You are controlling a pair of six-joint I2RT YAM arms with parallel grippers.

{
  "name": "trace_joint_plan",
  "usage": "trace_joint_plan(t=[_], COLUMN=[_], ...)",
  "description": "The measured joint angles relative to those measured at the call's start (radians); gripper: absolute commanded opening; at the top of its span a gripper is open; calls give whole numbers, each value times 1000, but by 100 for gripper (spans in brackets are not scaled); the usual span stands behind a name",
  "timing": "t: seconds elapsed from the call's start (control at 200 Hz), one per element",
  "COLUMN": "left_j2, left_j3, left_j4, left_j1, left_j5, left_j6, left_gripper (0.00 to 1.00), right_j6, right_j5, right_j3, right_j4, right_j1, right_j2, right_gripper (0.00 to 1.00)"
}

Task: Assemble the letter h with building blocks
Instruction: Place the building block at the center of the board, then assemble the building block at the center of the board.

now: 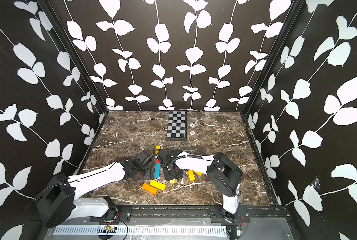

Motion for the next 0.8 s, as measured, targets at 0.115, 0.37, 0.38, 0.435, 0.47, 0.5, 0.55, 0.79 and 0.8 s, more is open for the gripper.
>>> trace_joint_plan(t=[0.115, 0.37, 0.38, 0.435, 0.47, 0.5, 0.55, 0.79, 0.8], left_j2=[63, 180, 183, 197, 205, 212, 226, 305, 307], left_j3=[63, 154, 155, 159, 159, 159, 159, 193, 195], left_j4=[32, 42, 42, 43, 43, 43, 44, 45, 45], left_j1=[0, -3, -3, -4, -5, -6, -10, -40, -42], left_j5=[6, 10, 11, 11, 12, 12, 14, 16, 16], left_j6=[5, 16, 16, 16, 15, 15, 13, -8, -8], left_gripper=[73, 70, 70, 68, 67, 66, 63, 54, 53], right_j6=[1, 5, 6, 7, 7, 8, 7, 8, 8], right_j5=[14, 46, 47, 51, 55, 58, 60, 61, 61], right_j3=[-7, -82, -84, -89, -92, -94, -97, -128, -129], right_j4=[-3, -6, -7, -5, -6, -5, -5, -2, -2], right_j1=[-14, -61, -63, -66, -68, -70, -71, -72, -72], right_j2=[-31, -138, -142, -159, -167, -173, -180, -186, -186], right_gripper=[53, 52, 52, 51, 50, 50, 49, 47, 47])
